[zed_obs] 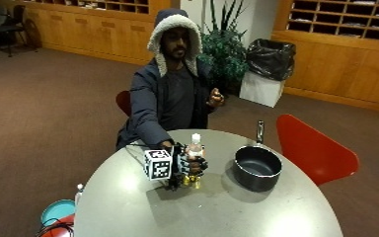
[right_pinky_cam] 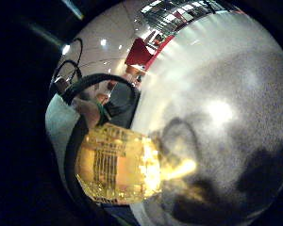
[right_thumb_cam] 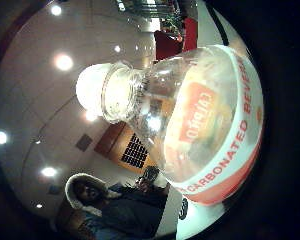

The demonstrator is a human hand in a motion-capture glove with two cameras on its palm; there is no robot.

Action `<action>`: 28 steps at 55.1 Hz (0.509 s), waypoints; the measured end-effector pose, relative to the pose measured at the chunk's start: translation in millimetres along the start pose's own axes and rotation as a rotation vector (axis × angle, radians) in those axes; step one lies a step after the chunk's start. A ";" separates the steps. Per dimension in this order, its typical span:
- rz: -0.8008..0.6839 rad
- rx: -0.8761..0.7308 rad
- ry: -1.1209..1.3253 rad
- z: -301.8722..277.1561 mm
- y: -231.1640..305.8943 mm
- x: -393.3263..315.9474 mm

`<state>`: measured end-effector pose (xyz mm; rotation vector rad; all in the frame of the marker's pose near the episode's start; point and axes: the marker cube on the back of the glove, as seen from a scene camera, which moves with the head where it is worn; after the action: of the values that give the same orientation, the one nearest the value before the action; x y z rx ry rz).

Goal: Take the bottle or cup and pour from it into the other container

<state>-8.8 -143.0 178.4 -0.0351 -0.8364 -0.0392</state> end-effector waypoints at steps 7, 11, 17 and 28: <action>-0.003 0.025 -0.001 -1.2 2.6 -1.9; -0.003 0.037 -0.012 -2.4 4.3 -5.2; -0.030 0.051 -0.034 -6.5 5.2 -23.2; -0.211 0.158 0.069 -17.6 -9.4 -81.2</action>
<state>-50.5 -151.5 106.5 0.2023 -0.7689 -0.1722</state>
